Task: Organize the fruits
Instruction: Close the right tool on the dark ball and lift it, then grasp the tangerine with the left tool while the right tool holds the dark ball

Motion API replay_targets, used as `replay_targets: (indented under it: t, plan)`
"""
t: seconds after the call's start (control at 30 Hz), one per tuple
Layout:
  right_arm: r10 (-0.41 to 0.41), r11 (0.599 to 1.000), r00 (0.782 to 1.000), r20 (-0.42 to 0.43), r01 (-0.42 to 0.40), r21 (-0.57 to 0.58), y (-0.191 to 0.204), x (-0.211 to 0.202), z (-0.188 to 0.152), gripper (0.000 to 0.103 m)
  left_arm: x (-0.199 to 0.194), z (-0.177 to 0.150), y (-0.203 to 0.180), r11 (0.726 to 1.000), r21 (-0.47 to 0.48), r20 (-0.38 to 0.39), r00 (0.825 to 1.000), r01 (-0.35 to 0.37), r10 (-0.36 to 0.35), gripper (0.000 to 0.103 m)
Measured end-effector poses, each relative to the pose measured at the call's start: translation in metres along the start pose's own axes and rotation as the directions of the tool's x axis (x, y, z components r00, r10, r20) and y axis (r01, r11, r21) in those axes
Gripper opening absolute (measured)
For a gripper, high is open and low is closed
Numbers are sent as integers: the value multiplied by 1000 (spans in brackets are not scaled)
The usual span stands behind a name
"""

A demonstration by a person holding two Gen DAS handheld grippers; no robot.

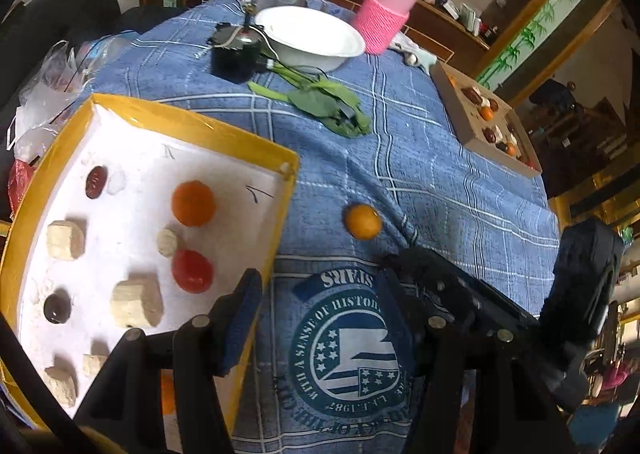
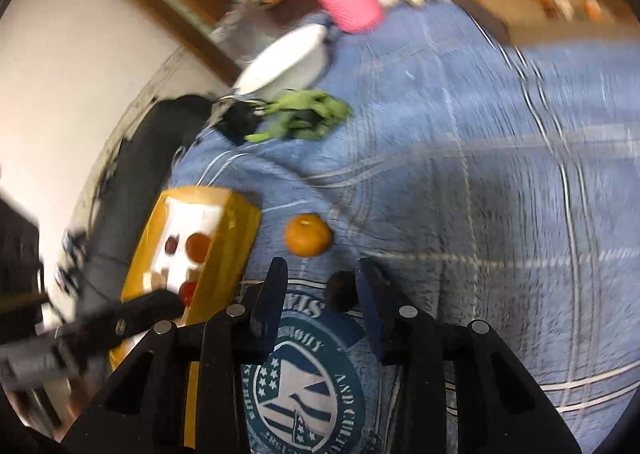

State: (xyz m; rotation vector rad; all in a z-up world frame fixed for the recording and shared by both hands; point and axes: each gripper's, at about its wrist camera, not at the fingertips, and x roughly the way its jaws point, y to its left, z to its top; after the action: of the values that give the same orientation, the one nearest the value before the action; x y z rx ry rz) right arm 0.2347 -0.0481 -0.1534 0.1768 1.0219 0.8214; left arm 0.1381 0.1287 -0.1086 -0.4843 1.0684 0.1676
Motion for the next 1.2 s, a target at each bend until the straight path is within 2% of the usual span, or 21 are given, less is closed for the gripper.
replay_targets:
  t: [0.13, 0.27, 0.33, 0.37, 0.53, 0.6, 0.73, 0.8, 0.93, 1.0, 1.03, 1.07, 1.13, 1.2]
  plan:
    - [-79, 997, 996, -50, 78, -16, -3, 17, -4, 34, 4, 1, 0, 1000, 2, -8, 1000, 5, -5, 62]
    - [-148, 988, 988, -51, 145, -54, -3, 28, -6, 32, 10, 3, -3, 1000, 5, -18, 1000, 15, -15, 62]
    - [-174, 982, 983, -49, 170, -80, 0, 27, -6, 21, 14, 4, -3, 1000, 1, -24, 1000, 17, -17, 62]
    - [-176, 982, 983, -51, 171, -81, 0, 27, -7, 21, 15, 5, -4, 1000, 3, -26, 1000, 16, -15, 62]
    - [-139, 988, 989, -44, 135, -71, -5, 16, -4, 20, 22, 13, -13, 1000, 20, -33, 999, 17, -16, 62]
    - [-84, 995, 995, -52, 82, -50, -10, 6, 0, 20, 27, 19, -20, 999, 32, -33, 999, 16, -15, 62]
    - [-28, 999, 999, -37, 28, 16, -32, -15, 9, 20, 49, 30, -36, 999, 53, -61, 998, -1, 4, 62]
    - [-37, 997, 999, -10, 37, 62, -43, -24, 12, 20, 61, 33, -40, 998, 57, -76, 997, -21, 25, 62]
    - [-43, 995, 999, -7, 43, 85, -48, -24, 13, 20, 83, 37, -48, 995, 69, -97, 992, -70, 76, 61]
    - [-47, 996, 999, -7, 47, 78, -44, -23, 13, 20, 89, 36, -50, 994, 62, -107, 990, -85, 91, 58]
    - [-46, 996, 999, -7, 47, 76, -43, -23, 13, 20, 92, 35, -51, 994, 64, -108, 989, -92, 98, 51]
    - [-51, 996, 999, -5, 51, 73, -42, -23, 13, 20, 94, 36, -51, 993, 61, -109, 989, -97, 104, 50]
    - [-58, 995, 998, -2, 58, 77, -43, -22, 13, 20, 98, 34, -53, 996, 54, -129, 989, -72, 79, 32]
    - [-64, 994, 998, 1, 64, 87, -47, -23, 14, 20, 98, 33, -56, 995, 65, -129, 988, -75, 83, 32]
